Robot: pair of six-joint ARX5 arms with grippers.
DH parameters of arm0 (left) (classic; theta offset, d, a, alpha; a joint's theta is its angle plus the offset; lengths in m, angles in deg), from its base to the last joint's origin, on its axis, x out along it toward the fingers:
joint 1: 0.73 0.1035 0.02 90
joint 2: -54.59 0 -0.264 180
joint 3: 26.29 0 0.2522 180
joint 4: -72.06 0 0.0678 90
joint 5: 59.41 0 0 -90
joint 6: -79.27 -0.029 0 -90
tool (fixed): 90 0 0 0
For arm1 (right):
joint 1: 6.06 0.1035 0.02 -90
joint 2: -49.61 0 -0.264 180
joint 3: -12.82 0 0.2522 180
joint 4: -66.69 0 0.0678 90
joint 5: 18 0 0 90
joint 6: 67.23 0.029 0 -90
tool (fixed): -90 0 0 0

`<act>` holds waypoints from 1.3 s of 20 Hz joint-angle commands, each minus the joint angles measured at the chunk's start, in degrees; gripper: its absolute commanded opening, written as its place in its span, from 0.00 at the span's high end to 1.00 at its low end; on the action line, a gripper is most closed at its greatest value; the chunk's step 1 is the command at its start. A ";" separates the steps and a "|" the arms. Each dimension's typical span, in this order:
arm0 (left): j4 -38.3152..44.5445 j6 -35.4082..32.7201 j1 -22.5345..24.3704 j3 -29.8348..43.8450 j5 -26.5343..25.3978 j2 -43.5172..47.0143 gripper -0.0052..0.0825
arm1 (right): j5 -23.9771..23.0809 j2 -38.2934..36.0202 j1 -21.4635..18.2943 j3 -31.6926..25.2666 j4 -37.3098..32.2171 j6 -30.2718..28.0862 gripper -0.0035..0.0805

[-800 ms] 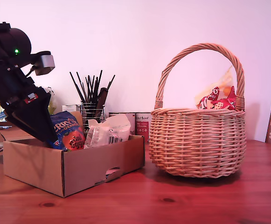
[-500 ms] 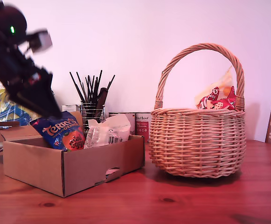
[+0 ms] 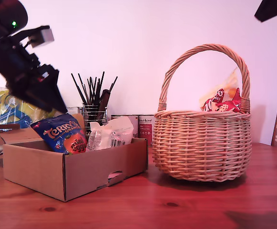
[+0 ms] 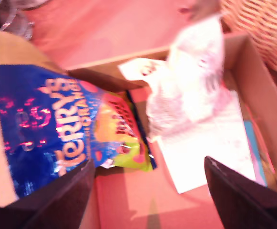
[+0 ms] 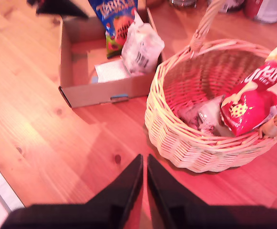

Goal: Move the bags of Easter eggs from the cardboard box on the left into the woven basket on the right side.

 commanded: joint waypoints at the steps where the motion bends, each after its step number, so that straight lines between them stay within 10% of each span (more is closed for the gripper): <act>1: 3.32 0.39 0.22 -1.03 -0.04 0.24 0.19 | 0.02 0.77 -0.37 -1.33 -0.61 0.22 0.96; 11: 21.68 2.89 5.42 -1.64 -0.87 -7.28 0.04 | 0.02 2.93 -0.37 -1.33 -3.39 0.24 0.96; 26: 14.01 10.08 4.98 -6.78 13.81 -17.84 0.04 | 0.09 3.52 -0.37 -1.33 -5.49 1.16 0.97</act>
